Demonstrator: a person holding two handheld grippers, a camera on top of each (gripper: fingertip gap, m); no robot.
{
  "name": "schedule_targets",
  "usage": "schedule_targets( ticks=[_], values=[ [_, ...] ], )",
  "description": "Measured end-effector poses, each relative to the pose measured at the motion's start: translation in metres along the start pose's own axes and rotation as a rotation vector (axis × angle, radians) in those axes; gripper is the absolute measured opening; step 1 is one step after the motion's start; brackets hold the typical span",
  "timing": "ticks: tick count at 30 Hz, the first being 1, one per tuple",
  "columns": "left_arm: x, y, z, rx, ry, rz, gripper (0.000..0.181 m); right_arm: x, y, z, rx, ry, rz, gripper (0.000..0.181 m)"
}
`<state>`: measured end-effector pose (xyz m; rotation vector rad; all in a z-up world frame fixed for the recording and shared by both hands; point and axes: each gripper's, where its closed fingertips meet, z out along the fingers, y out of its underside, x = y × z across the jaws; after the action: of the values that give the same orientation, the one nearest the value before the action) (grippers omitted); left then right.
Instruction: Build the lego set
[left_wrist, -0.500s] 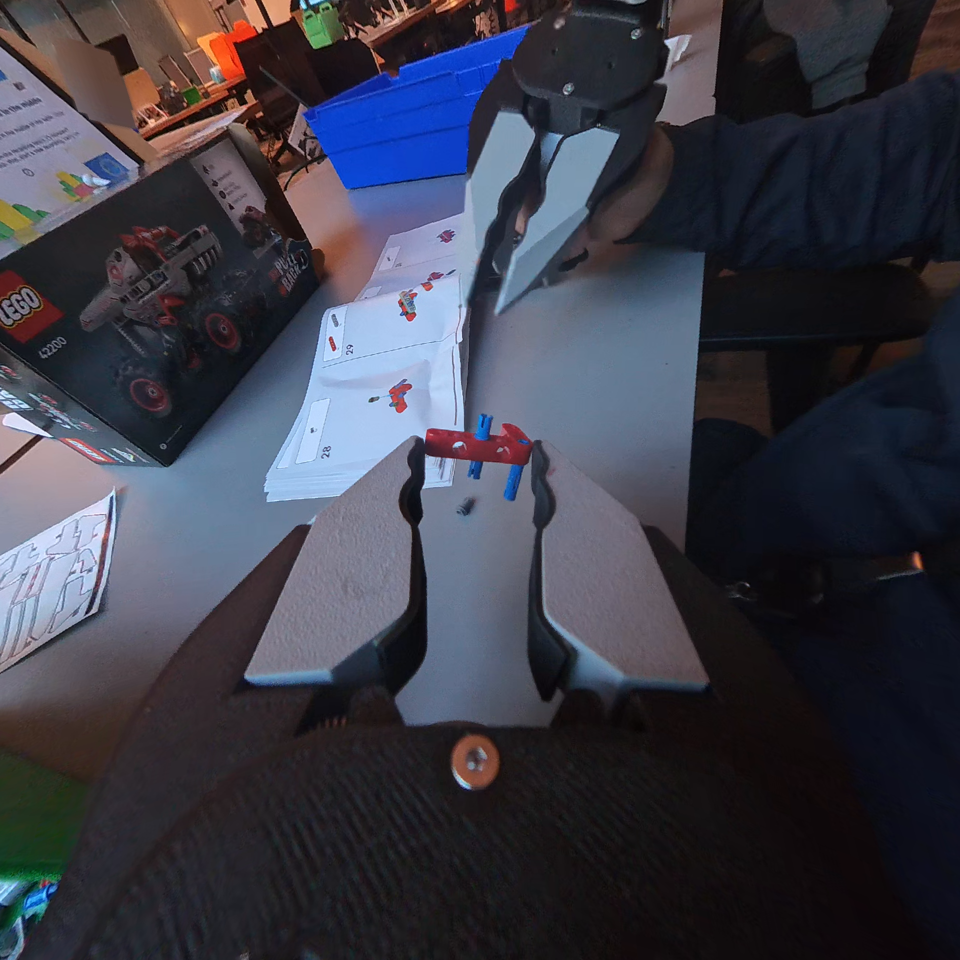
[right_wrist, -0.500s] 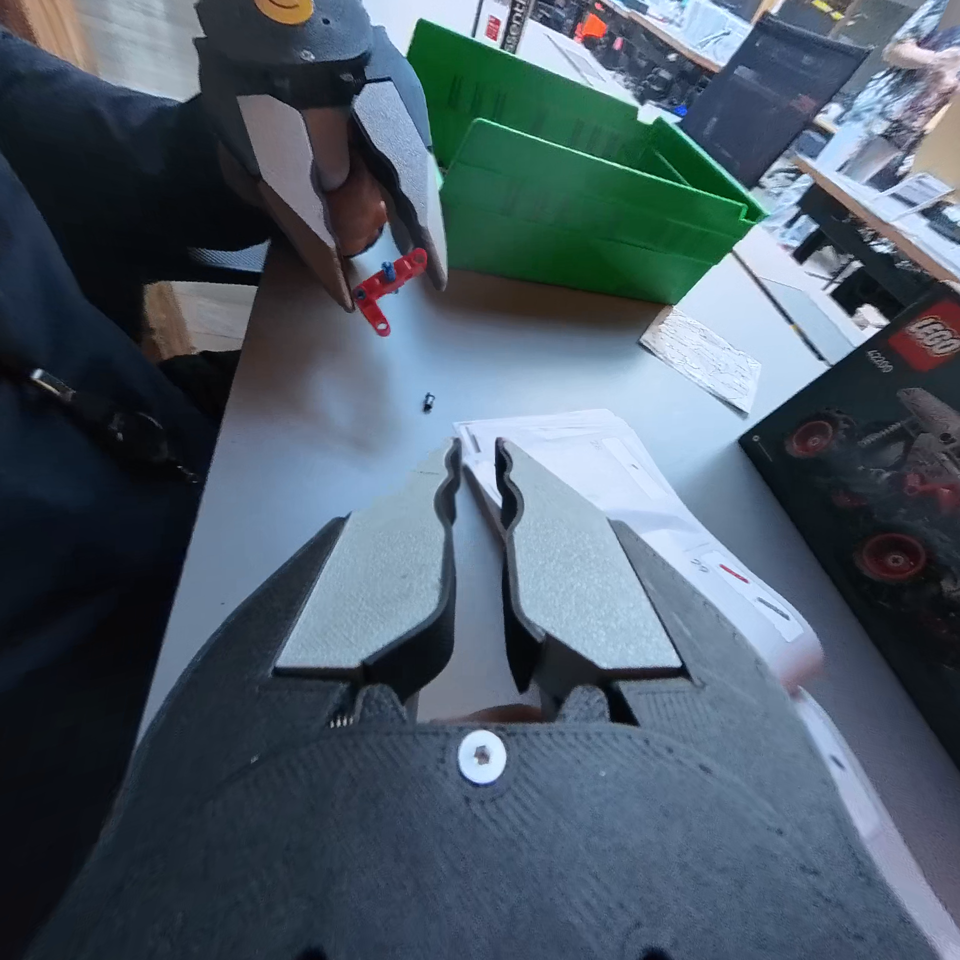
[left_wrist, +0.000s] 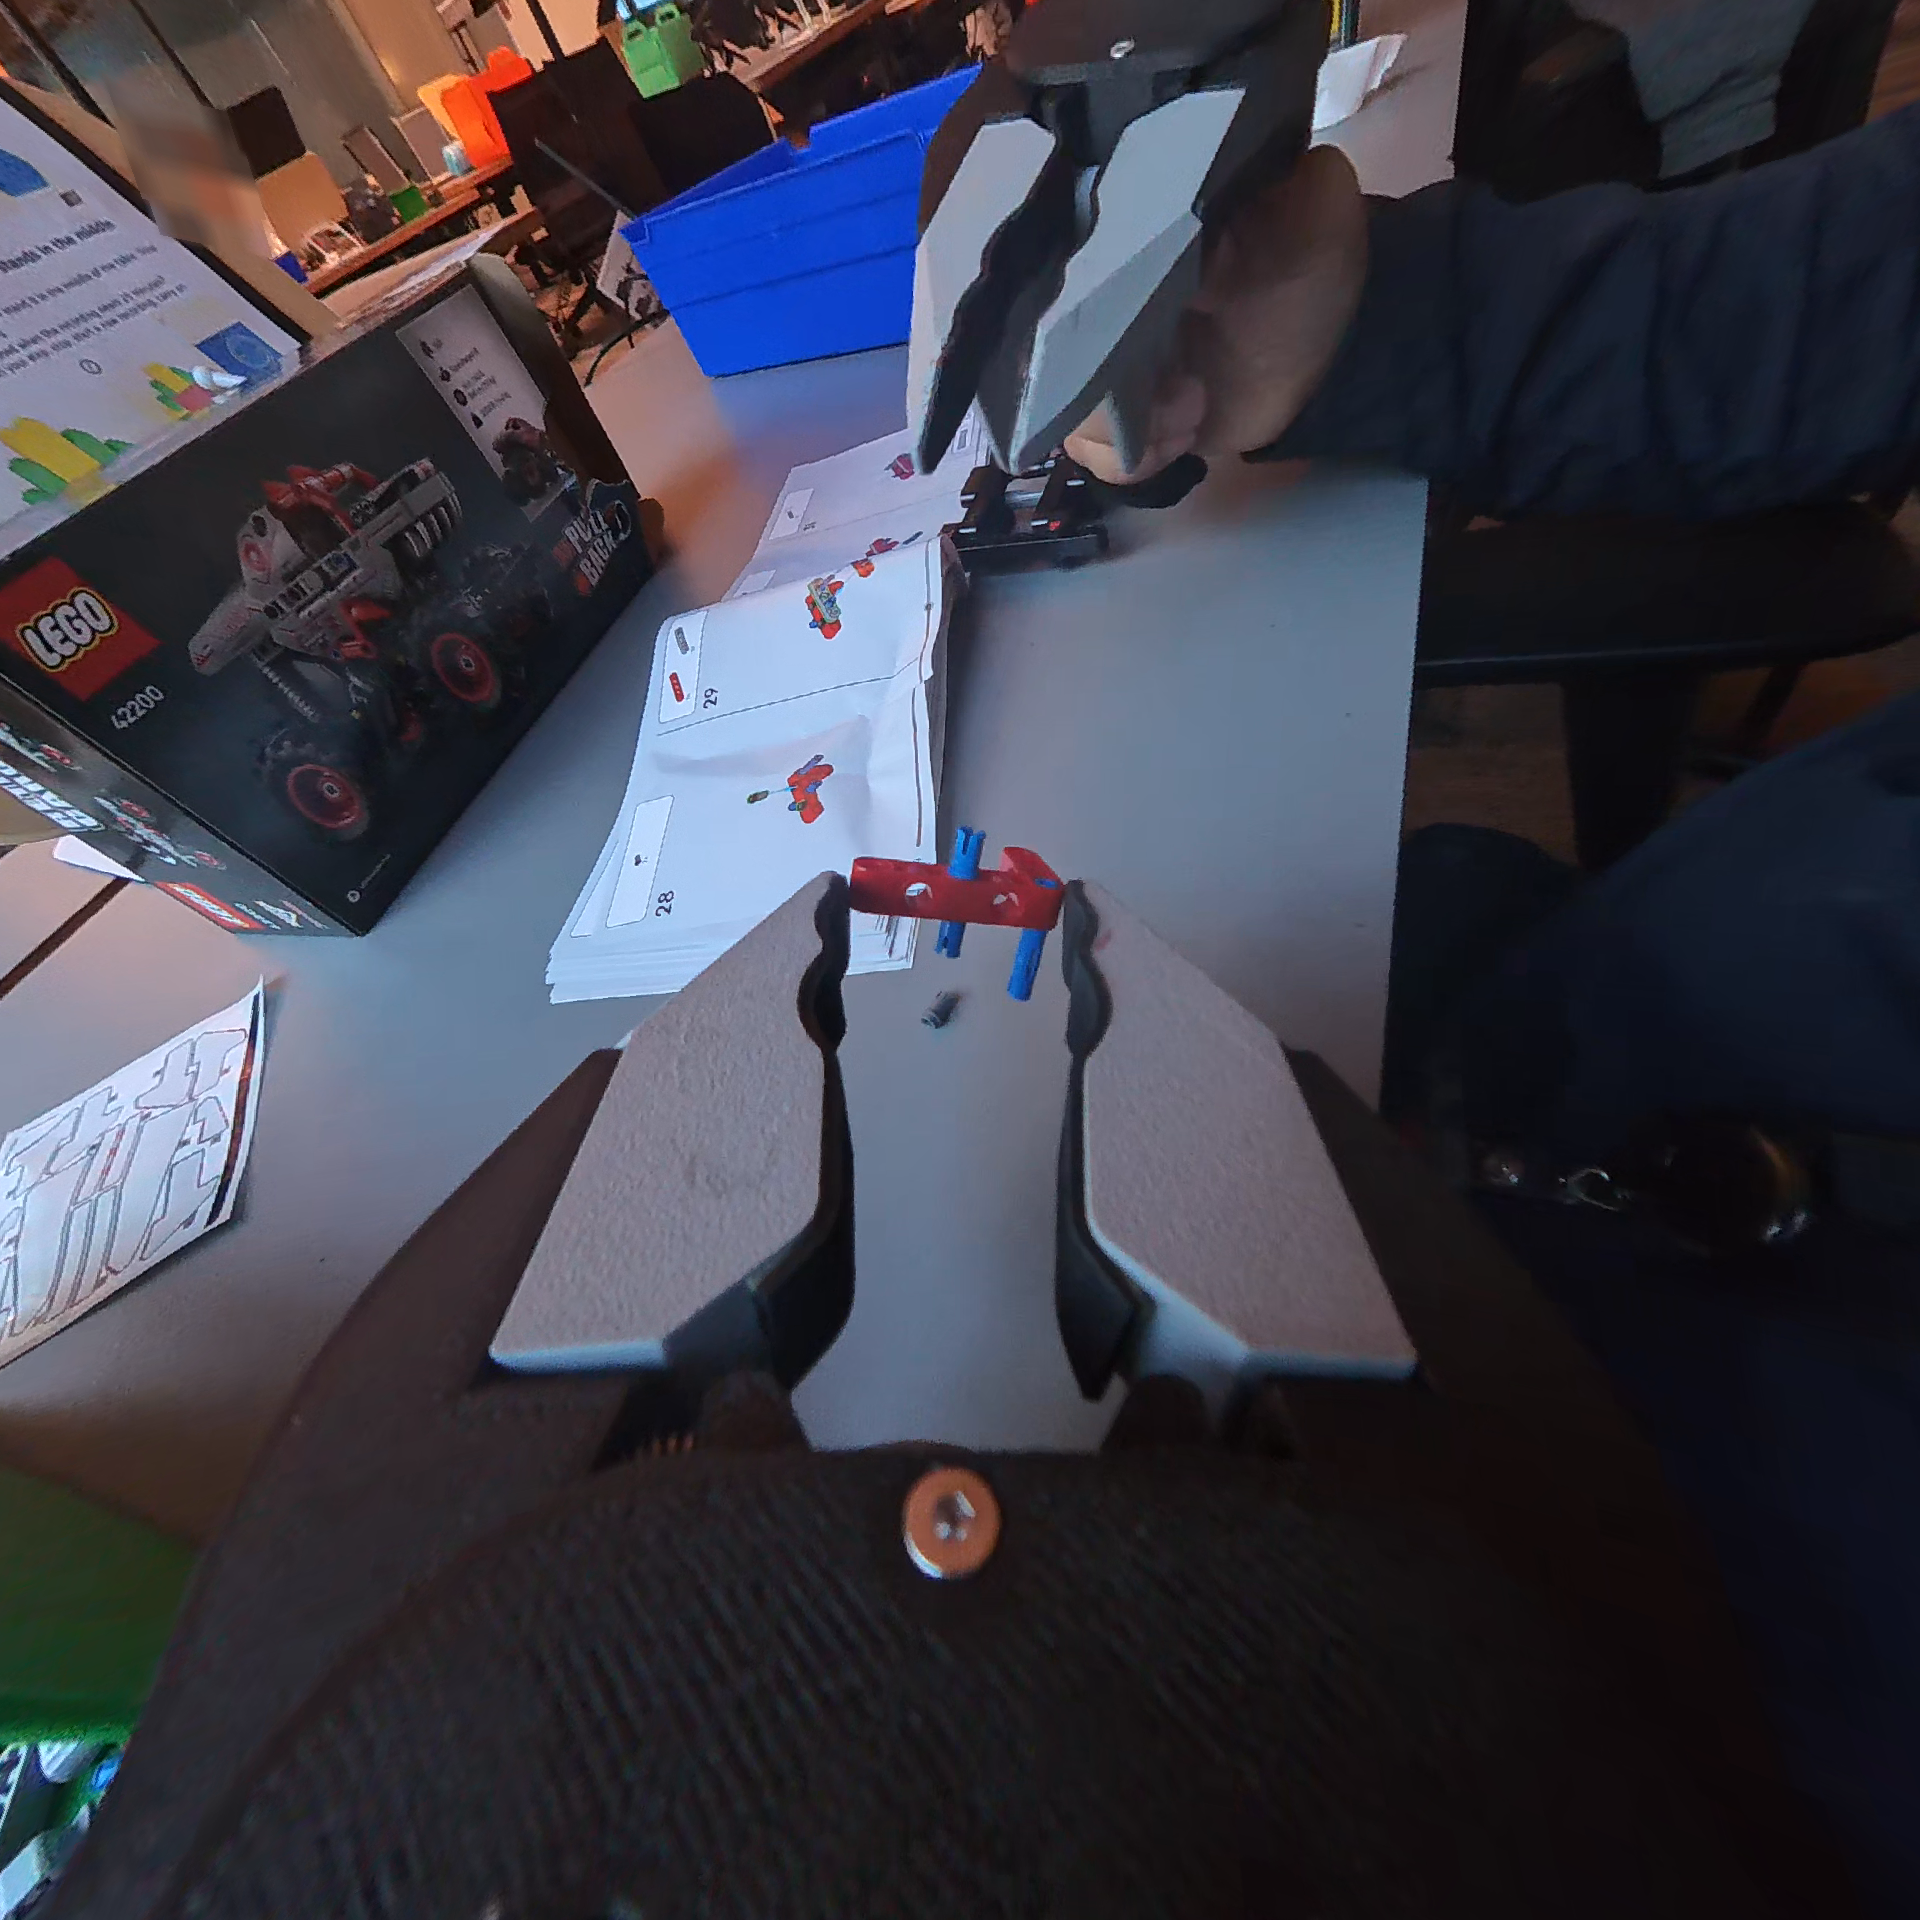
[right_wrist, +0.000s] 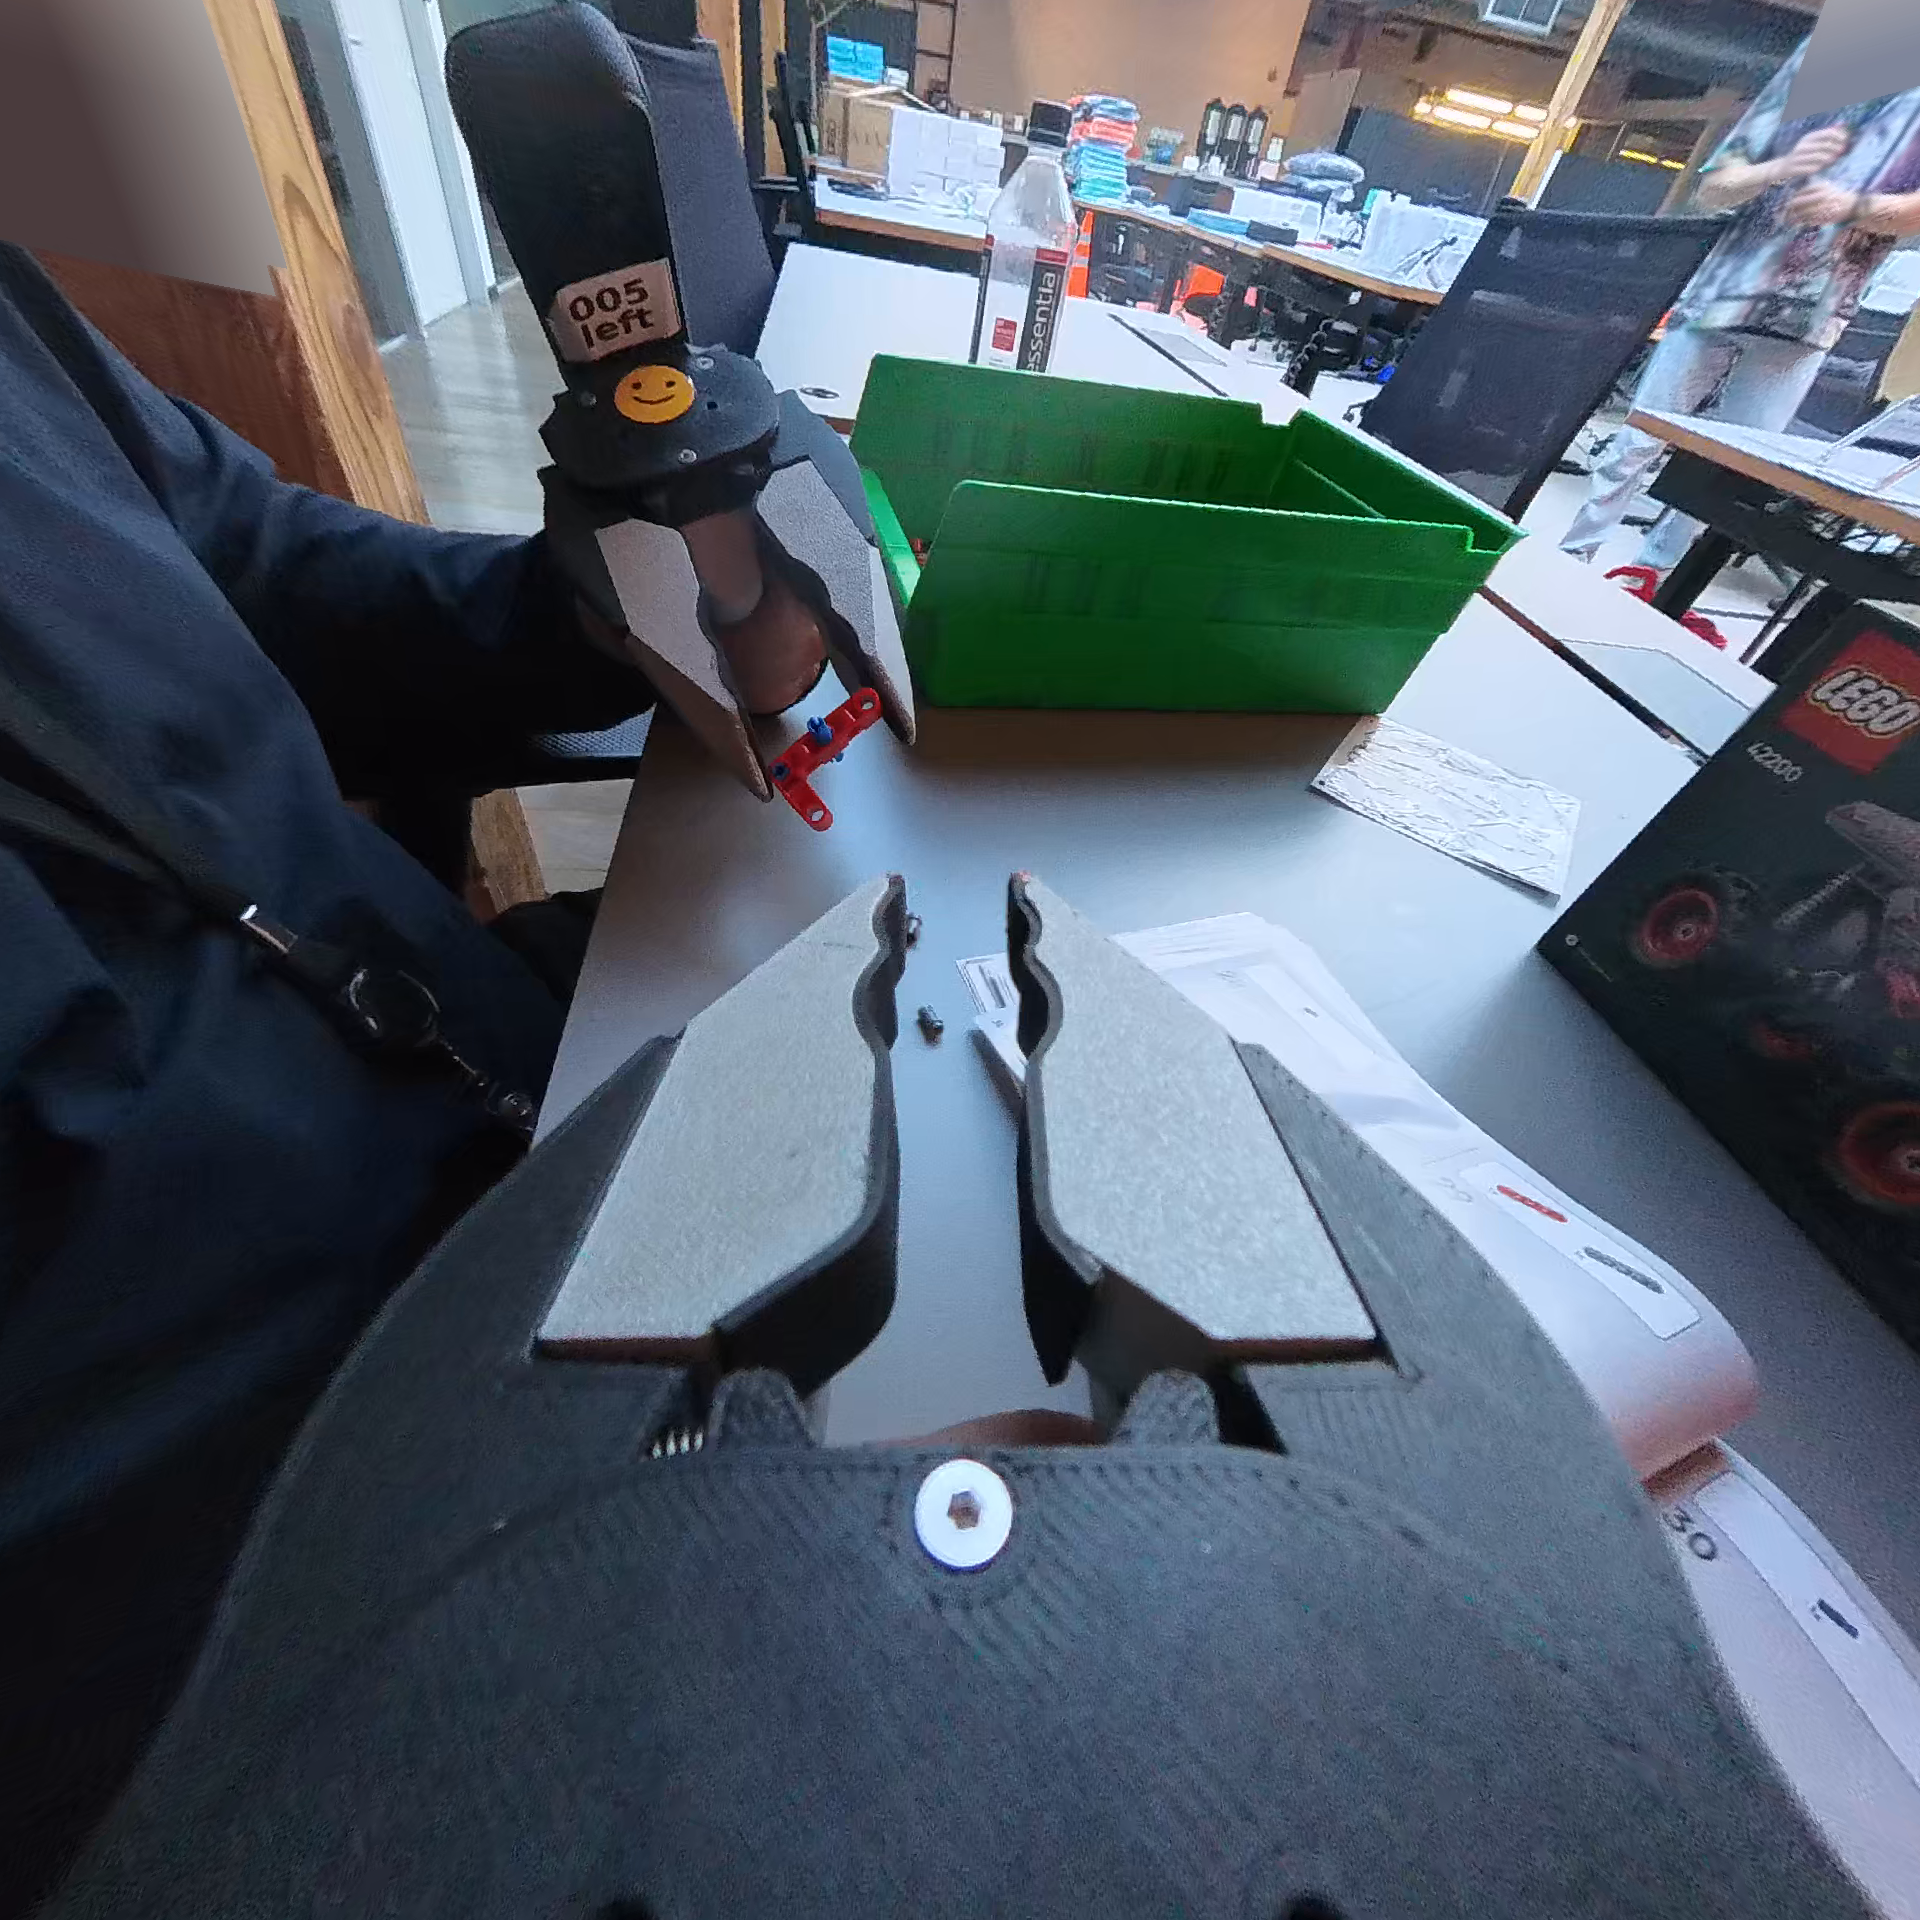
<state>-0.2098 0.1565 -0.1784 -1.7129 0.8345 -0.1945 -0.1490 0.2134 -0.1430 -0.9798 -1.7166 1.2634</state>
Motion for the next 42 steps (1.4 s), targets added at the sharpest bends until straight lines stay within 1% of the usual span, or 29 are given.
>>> schedule_targets(
  ticks=[3, 8, 18, 20, 22, 23, 28, 31, 33, 35, 37, 40, 42],
  values=[
    [0.0, 0.0, 0.0, 0.001, 0.002, -0.006, 0.037, 0.0, 0.003, 0.003, -0.016, 0.002, -0.013, 0.015],
    [0.0, 0.0, 0.0, 0.001, 0.004, -0.009, 0.038, -0.003, 0.008, 0.008, -0.049, -0.009, -0.018, 0.021],
    [-0.001, 0.001, 0.0, -0.003, -0.001, -0.006, 0.038, 0.005, 0.003, 0.005, -0.027, 0.043, -0.02, 0.023],
    [-0.001, 0.001, 0.0, -0.005, -0.006, -0.004, 0.038, 0.005, 0.004, 0.005, -0.031, 0.039, -0.017, 0.026],
    [-0.001, 0.002, 0.001, -0.01, -0.008, -0.006, 0.038, 0.004, 0.007, 0.007, -0.042, 0.031, -0.002, 0.034],
    [-0.001, 0.002, 0.001, -0.011, -0.007, -0.007, 0.038, 0.003, 0.008, 0.008, -0.051, 0.028, -0.001, 0.035],
    [-0.005, 0.002, 0.001, -0.011, -0.026, -0.024, 0.037, -0.001, 0.008, 0.011, -0.059, 0.033, -0.039, 0.032],
    [-0.018, 0.003, 0.004, -0.027, -0.08, -0.12, 0.038, -0.005, 0.011, 0.018, -0.097, 0.057, -0.101, 0.031],
    [-0.022, -0.003, 0.007, 0.004, -0.094, -0.198, 0.038, -0.009, 0.01, 0.025, -0.105, 0.08, -0.161, 0.028],
    [-0.018, -0.01, 0.011, 0.038, -0.057, -0.295, 0.038, -0.011, 0.008, 0.033, -0.122, 0.122, -0.228, 0.027],
    [-0.017, -0.016, 0.014, 0.077, -0.021, -0.407, 0.037, -0.009, 0.006, 0.039, -0.135, 0.198, -0.302, 0.027],
    [-0.022, -0.02, 0.016, 0.125, 0.008, -0.541, 0.037, -0.008, 0.003, 0.045, -0.155, 0.287, -0.409, 0.027],
    [-0.023, -0.027, 0.013, 0.19, 0.046, -0.627, 0.037, -0.005, 0.004, 0.046, -0.173, 0.339, -0.436, 0.027]
  ],
)
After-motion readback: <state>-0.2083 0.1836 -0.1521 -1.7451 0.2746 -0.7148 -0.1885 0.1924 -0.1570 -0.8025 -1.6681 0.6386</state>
